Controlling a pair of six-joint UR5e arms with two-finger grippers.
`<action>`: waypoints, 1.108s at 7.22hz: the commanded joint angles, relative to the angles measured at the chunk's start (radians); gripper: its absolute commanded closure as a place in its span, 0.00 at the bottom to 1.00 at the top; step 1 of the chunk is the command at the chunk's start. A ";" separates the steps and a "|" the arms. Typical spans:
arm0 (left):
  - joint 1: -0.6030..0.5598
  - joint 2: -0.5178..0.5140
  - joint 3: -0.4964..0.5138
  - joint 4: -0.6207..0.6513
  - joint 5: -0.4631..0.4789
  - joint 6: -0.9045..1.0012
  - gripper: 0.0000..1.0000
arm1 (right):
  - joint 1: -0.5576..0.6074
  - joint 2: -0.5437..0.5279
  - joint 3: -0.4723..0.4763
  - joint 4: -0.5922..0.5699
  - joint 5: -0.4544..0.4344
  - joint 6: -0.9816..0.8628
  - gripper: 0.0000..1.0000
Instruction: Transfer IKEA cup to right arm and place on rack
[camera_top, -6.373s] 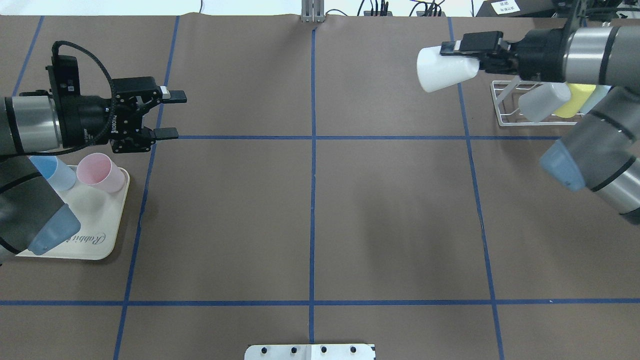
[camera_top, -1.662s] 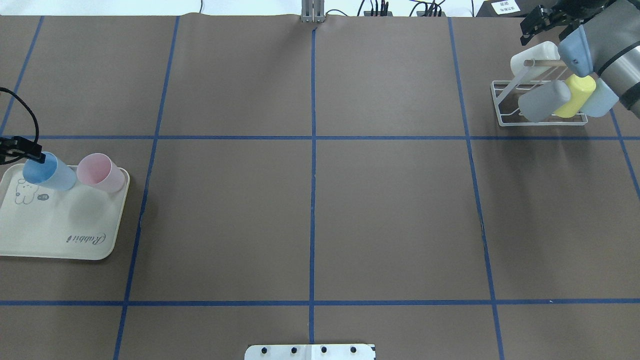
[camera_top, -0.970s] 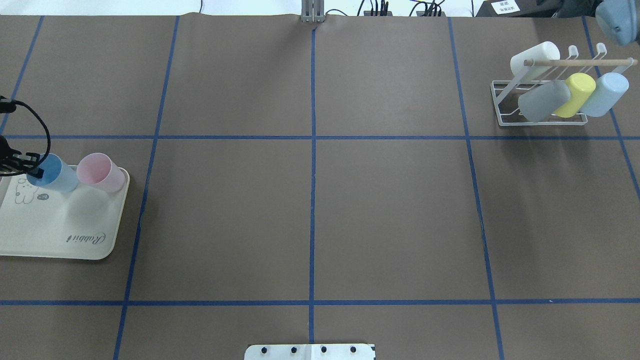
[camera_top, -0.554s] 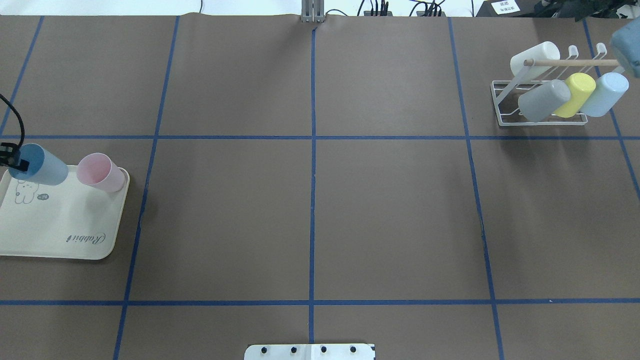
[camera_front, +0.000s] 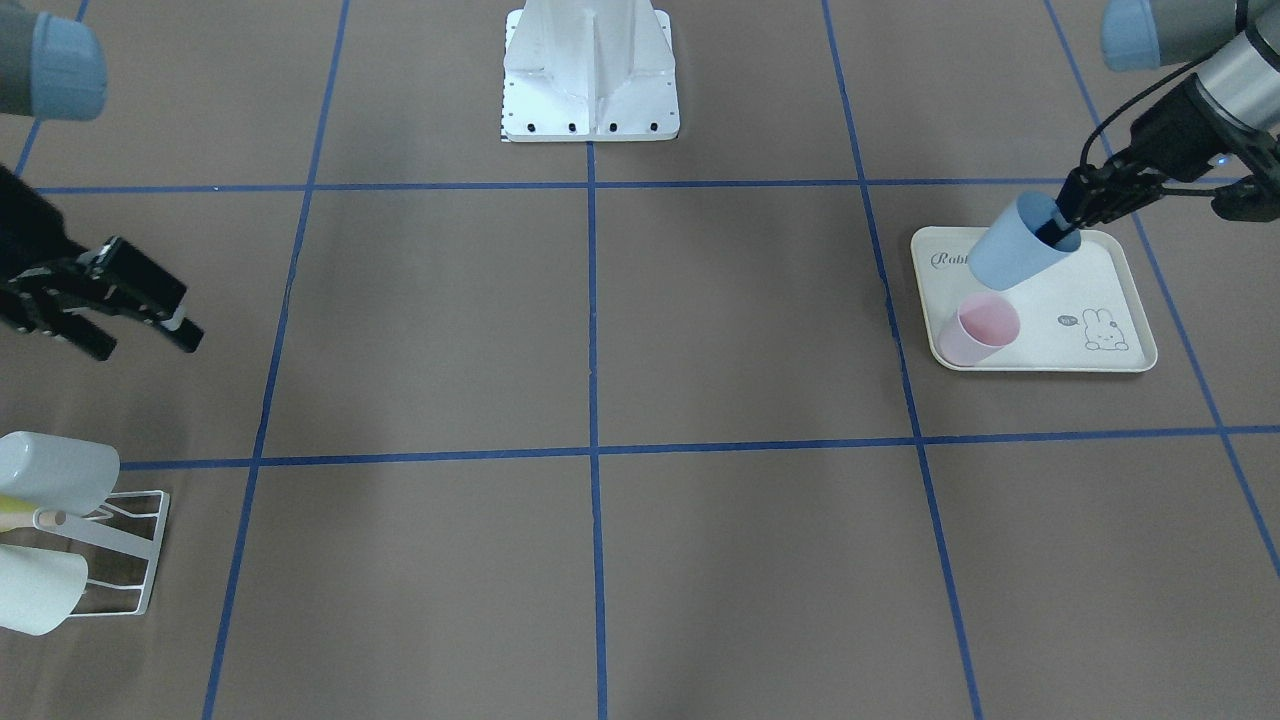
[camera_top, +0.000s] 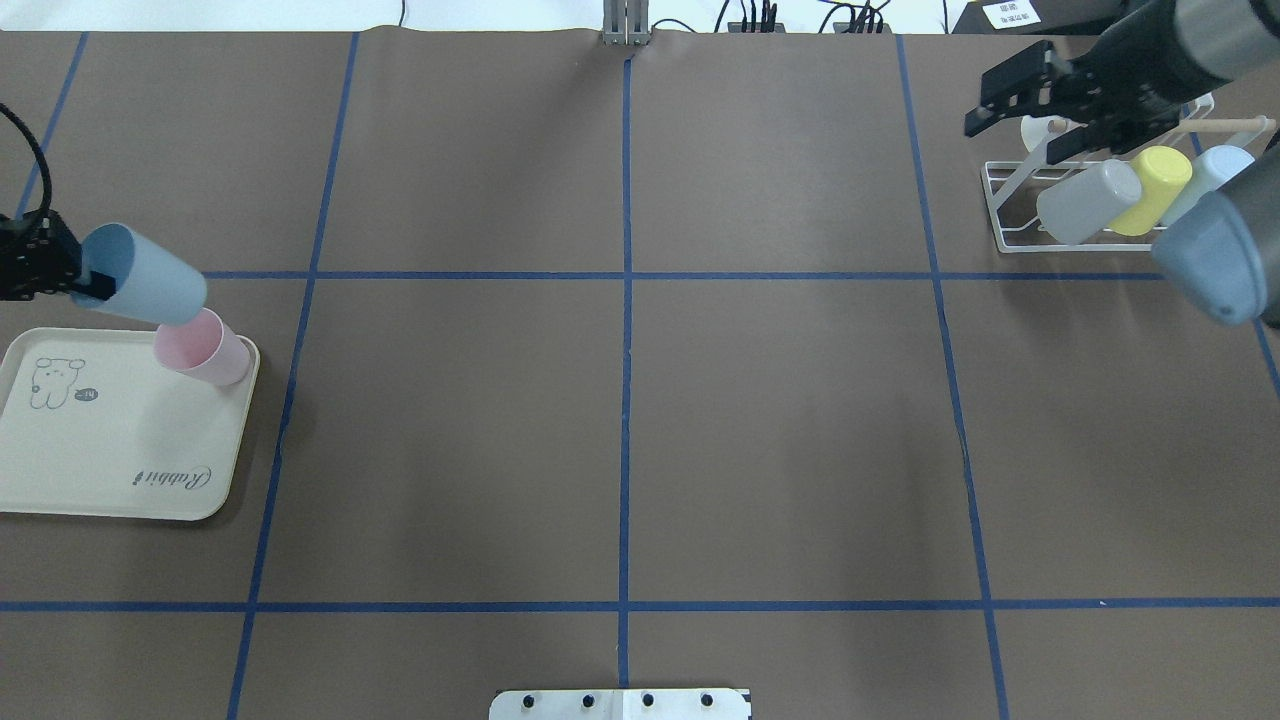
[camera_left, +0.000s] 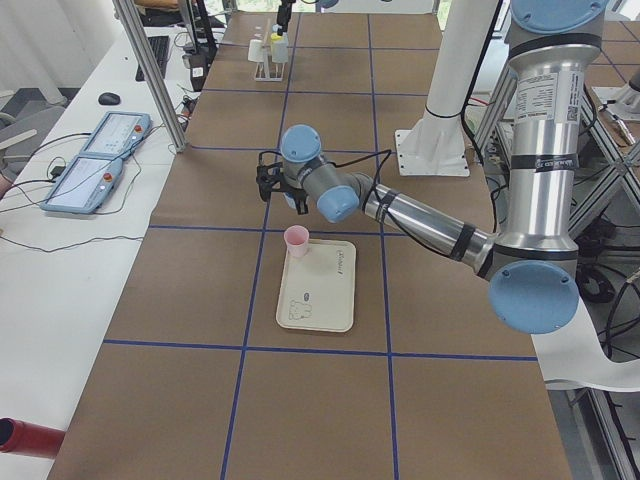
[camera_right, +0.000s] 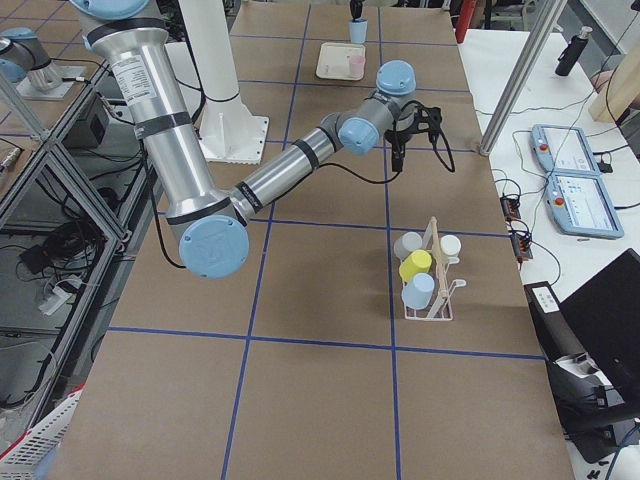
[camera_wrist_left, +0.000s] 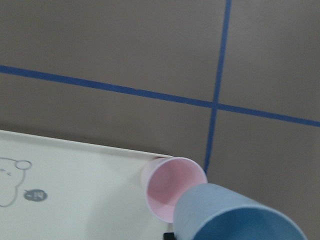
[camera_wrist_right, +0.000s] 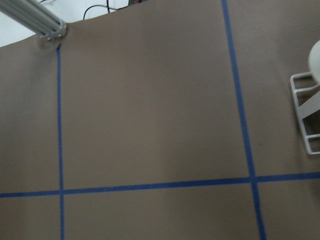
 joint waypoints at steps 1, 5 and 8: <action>0.139 -0.139 -0.043 -0.043 0.085 -0.334 1.00 | -0.175 0.015 0.110 0.037 -0.133 0.249 0.03; 0.365 -0.324 0.035 -0.453 0.224 -0.836 1.00 | -0.240 -0.114 0.095 0.714 -0.149 0.663 0.04; 0.451 -0.330 0.180 -1.010 0.343 -1.131 1.00 | -0.300 -0.107 -0.050 1.216 -0.166 0.873 0.04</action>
